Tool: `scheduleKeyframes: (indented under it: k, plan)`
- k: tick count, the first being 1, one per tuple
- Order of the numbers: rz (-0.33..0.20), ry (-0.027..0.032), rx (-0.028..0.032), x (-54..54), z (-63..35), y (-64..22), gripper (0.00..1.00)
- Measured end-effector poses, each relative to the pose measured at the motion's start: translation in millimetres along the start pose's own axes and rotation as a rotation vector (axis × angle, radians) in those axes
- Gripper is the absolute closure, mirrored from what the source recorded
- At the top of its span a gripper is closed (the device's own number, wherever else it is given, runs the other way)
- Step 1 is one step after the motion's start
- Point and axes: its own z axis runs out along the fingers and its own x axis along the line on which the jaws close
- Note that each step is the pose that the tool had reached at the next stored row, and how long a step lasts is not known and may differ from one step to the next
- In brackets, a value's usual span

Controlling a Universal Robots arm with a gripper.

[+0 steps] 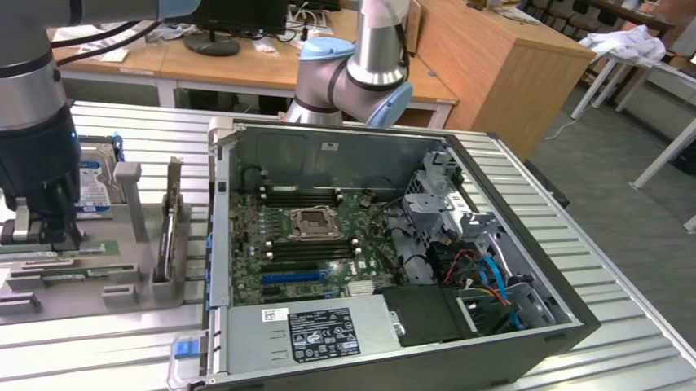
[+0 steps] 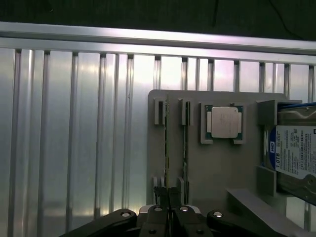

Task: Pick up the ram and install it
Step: 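Pick up the ram and move it above insertion slot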

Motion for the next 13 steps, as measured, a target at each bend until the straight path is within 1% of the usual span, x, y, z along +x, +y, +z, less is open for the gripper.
scheduleKeyframes:
  k: [8, 13]
  plan:
    - [0.0, 0.0001, -0.0001, -0.6, -12.9, -0.5, 0.88]
    - [0.0, 0.0002, -0.0001, -0.9, -19.0, -0.7, 0.88]
